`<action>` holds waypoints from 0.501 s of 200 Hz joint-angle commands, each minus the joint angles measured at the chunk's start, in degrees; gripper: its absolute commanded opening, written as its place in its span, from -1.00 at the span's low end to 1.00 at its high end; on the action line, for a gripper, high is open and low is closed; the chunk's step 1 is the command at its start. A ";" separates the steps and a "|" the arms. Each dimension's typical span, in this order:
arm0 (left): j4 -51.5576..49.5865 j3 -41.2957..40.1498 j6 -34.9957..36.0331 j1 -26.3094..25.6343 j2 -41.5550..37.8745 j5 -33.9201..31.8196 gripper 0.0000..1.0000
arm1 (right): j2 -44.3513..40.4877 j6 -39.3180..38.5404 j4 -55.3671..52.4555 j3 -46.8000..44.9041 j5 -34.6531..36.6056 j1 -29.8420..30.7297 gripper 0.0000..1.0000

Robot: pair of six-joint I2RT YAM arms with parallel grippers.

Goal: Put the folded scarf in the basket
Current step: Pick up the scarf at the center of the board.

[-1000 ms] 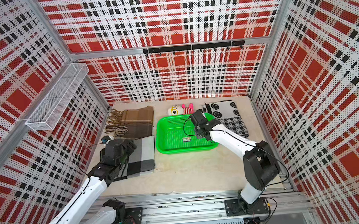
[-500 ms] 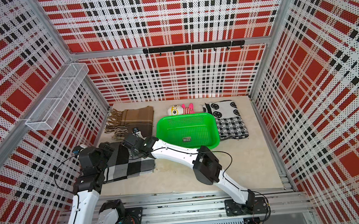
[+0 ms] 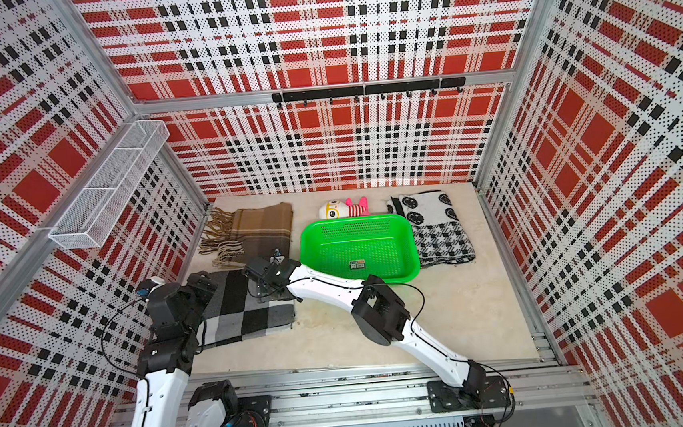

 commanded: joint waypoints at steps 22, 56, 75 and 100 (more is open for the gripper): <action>-0.62 0.44 1.45 0.25 -1.07 1.04 0.58 | 0.58 3.94 -1.55 -3.08 3.45 0.04 0.67; -0.54 0.54 1.55 0.18 -1.67 1.05 0.57 | 0.54 3.58 0.07 -5.07 2.48 -0.48 0.69; -0.56 0.55 1.99 0.17 -0.95 0.61 0.57 | 2.12 2.77 1.23 -3.59 -0.57 -0.74 0.68; -0.11 0.62 2.09 0.17 -0.30 0.24 0.57 | 5.05 1.74 1.49 0.17 -3.93 -0.75 0.59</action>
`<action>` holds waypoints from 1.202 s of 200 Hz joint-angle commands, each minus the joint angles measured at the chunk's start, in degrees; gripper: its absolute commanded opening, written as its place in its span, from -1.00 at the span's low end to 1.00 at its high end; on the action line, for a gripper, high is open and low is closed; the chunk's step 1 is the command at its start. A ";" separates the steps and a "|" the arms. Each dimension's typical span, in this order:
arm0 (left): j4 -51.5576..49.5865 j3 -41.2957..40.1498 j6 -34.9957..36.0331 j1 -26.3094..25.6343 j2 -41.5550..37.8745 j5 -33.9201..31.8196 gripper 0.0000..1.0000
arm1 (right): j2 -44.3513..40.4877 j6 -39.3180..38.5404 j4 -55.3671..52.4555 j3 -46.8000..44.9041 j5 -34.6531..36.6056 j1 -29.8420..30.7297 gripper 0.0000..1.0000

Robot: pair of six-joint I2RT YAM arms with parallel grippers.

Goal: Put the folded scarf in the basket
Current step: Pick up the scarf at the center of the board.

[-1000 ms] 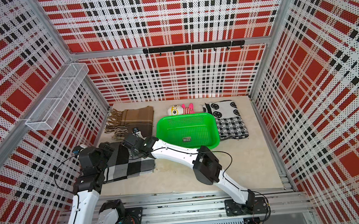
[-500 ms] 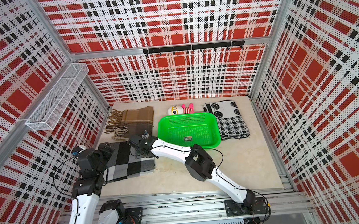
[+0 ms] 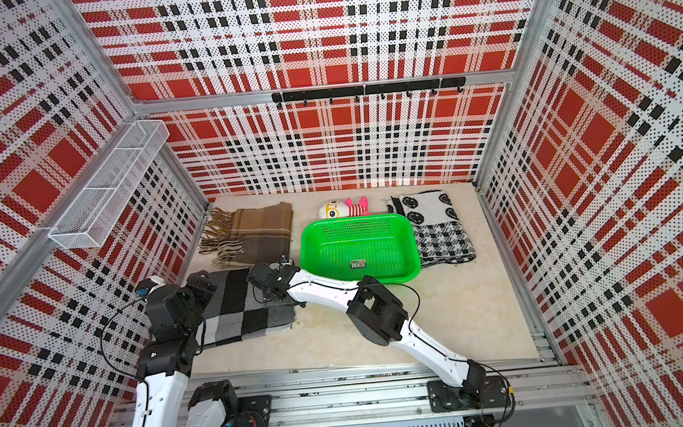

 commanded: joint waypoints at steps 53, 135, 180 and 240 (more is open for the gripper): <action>0.85 0.28 1.14 0.14 0.86 -0.69 0.58 | 5.04 -1.16 1.53 3.81 -6.17 -0.40 0.00; 4.41 -3.60 0.12 -0.77 3.24 -0.75 0.59 | -5.02 -1.73 1.64 -2.64 4.03 1.37 -1.00; 8.30 -5.95 -2.42 -1.05 8.47 -2.99 0.68 | -4.52 -8.52 -0.47 2.05 3.22 -0.47 -1.00; 17.13 -7.54 -7.24 4.38 23.42 -6.07 0.75 | 0.98 -13.85 -1.28 9.84 -3.19 -5.35 -1.00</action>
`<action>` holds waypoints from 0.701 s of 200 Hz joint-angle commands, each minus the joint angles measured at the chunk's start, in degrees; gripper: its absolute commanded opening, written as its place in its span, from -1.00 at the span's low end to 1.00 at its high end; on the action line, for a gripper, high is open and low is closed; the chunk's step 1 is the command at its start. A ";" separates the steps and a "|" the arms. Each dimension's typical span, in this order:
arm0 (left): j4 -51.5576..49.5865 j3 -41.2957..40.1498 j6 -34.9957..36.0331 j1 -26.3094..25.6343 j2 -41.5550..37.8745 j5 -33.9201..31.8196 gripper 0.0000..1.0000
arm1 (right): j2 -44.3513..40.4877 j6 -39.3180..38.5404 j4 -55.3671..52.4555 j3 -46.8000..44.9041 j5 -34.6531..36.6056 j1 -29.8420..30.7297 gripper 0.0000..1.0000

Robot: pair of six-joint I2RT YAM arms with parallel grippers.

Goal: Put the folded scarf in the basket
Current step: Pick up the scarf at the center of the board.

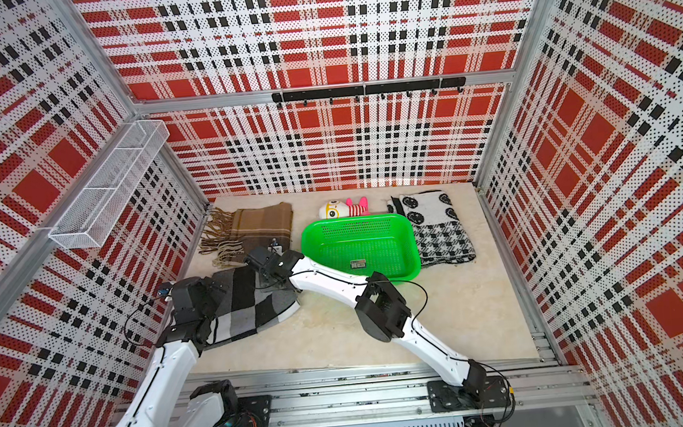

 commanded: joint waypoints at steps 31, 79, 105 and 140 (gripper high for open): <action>8.81 -0.84 -3.03 4.75 12.31 0.44 0.87 | 3.34 -4.98 0.29 2.28 -4.77 -3.61 -1.00; 14.05 -3.57 -4.20 4.77 18.04 1.49 0.98 | 4.09 -4.91 1.29 2.27 -6.59 -3.84 -1.00; 14.36 -3.70 -4.20 4.55 19.83 1.58 0.98 | 3.56 -4.73 1.56 2.22 -6.27 -3.79 -1.00; 15.93 -4.64 -5.00 0.83 23.29 -1.00 0.83 | 2.64 -4.44 2.26 1.07 -5.81 -3.79 -1.00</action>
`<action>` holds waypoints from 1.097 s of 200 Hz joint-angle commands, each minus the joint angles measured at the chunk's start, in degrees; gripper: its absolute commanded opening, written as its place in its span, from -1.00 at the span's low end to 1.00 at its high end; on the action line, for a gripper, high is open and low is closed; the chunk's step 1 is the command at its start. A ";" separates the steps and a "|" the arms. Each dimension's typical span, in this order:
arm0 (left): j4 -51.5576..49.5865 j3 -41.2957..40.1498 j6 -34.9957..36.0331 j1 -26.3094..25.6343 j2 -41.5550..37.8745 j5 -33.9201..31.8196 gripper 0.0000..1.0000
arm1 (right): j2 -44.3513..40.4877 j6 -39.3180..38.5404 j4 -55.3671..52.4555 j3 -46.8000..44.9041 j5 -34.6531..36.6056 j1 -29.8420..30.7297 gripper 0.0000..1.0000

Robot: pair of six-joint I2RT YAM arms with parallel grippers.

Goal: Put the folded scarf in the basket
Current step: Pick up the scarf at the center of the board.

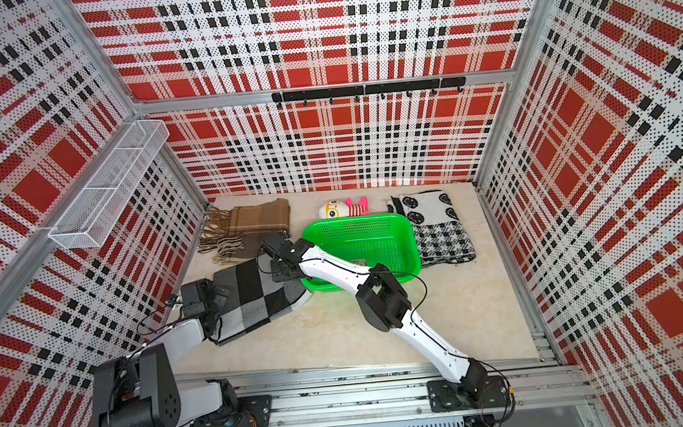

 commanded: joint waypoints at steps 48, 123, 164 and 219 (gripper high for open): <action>4.38 -2.19 -2.10 -5.22 6.49 -0.34 0.17 | -1.94 -0.27 2.81 -2.43 0.51 0.32 -1.00; 4.82 -2.73 -2.97 -6.45 3.60 -0.53 -1.00 | -3.46 -0.77 3.23 -3.13 1.76 1.58 -1.00; -2.15 0.46 -2.14 -11.87 -5.13 -8.75 -1.00 | -6.06 -1.68 2.99 -3.44 4.52 3.19 -1.00; -11.79 6.60 -1.19 -18.11 -14.41 -17.19 -1.00 | -10.99 -2.44 3.26 -4.36 6.18 5.47 -1.00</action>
